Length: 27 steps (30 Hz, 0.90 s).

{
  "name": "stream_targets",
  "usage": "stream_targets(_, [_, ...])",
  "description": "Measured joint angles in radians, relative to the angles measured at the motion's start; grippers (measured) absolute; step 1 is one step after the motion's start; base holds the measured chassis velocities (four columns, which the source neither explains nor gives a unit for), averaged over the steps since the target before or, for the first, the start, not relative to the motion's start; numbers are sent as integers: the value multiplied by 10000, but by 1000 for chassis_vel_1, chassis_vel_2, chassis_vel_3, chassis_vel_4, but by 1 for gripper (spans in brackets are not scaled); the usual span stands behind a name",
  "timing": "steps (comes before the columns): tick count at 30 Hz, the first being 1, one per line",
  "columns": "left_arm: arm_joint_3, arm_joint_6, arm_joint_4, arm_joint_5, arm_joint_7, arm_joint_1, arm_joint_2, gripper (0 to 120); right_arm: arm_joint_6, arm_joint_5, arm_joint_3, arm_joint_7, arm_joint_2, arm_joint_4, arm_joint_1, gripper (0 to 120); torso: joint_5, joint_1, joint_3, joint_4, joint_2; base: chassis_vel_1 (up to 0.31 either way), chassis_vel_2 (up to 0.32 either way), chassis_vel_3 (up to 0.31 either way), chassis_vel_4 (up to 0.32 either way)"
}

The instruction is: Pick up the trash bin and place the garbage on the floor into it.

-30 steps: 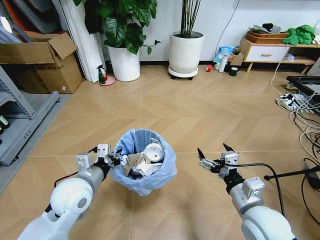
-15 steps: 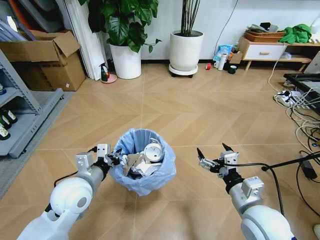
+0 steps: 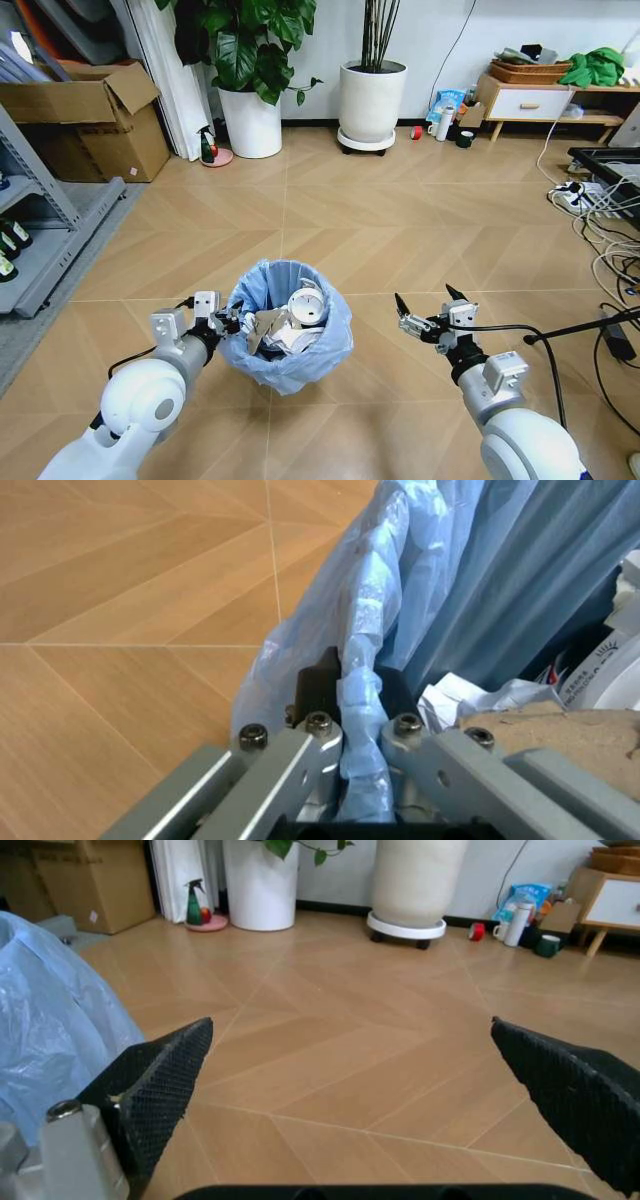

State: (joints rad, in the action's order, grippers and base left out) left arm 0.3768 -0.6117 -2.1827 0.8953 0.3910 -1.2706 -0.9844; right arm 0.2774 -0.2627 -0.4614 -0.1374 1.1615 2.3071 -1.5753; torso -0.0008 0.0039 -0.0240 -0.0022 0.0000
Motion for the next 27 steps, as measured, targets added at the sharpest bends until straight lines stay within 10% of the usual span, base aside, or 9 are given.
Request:
stream_targets(18, [114,-5,-71,-38,92,-173,-119,0,-86,66,-1,39,-16,22,-66,100,2,-1,2,0,0,33,-28,-30,30])
stream_targets(27, [323,-105,1077,491,2014,281,-556,0,-421,46,-5,51,-1,-171,13,100,-1,0,0,0,0,14,-11,-15,10])
